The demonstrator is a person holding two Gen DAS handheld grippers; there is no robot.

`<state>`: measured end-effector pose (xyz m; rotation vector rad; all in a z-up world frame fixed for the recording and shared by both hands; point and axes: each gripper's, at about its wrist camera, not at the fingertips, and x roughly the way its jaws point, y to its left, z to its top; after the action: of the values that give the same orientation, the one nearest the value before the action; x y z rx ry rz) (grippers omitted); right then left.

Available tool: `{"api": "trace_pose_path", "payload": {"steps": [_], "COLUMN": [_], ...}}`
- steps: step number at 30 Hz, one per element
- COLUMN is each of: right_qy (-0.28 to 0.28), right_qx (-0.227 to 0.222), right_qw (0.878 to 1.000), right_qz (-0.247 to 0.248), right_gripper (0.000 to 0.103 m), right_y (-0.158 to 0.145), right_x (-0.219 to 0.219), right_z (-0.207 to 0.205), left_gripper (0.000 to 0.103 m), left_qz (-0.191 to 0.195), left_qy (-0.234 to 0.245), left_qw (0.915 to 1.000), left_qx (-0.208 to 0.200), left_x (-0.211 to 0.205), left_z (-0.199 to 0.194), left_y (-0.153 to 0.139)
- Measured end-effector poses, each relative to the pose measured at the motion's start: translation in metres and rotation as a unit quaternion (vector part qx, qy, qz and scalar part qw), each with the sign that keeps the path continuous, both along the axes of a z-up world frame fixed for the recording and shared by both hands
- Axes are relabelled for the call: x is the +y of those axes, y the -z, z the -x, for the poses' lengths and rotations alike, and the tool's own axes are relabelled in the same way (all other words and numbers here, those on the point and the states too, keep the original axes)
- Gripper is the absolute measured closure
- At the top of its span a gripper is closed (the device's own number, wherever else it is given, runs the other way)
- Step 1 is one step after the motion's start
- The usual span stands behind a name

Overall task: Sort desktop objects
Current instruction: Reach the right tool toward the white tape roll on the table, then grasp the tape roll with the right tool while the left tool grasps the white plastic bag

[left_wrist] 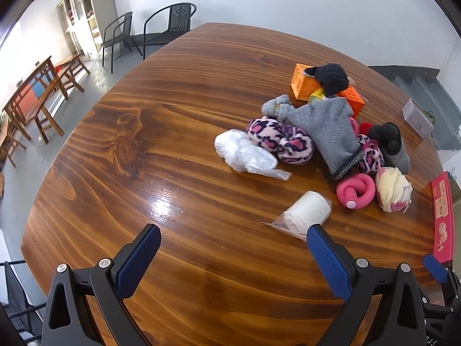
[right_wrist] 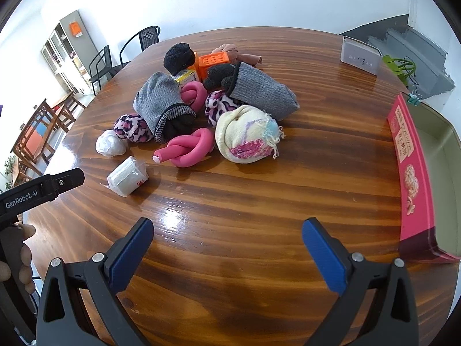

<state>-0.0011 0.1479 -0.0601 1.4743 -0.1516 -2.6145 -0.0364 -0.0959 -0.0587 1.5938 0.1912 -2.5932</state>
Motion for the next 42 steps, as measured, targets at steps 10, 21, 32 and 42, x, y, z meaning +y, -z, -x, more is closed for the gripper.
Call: {"api": "trace_pose_path", "payload": {"steps": [10, 21, 32, 42], "right_qy": [-0.069, -0.132, -0.129, -0.118], "right_qx": [0.012, -0.009, -0.041, -0.026], "right_qw": [0.997, 0.991, 0.991, 0.993], "right_qz": [0.019, 0.034, 0.008, -0.012], "right_gripper": [0.0, 0.001, 0.04, 0.049], "right_y": [0.001, 0.02, 0.042, 0.021], "right_x": [-0.047, -0.114, -0.14, -0.115], "right_z": [0.015, 0.051, 0.073, 0.043], "left_gripper": [0.0, 0.0, 0.0, 0.0], "left_qz": [-0.011, -0.016, -0.029, -0.062], "left_qy": [-0.021, -0.035, -0.029, 0.016], "left_qw": [0.9995, 0.999, 0.9987, 0.9978], "left_qx": [-0.021, -0.022, -0.032, -0.017], "left_x": [-0.034, -0.063, -0.072, -0.046], "left_z": [0.003, 0.01, 0.03, 0.059], "left_y": [0.016, 0.017, 0.025, 0.018]}}
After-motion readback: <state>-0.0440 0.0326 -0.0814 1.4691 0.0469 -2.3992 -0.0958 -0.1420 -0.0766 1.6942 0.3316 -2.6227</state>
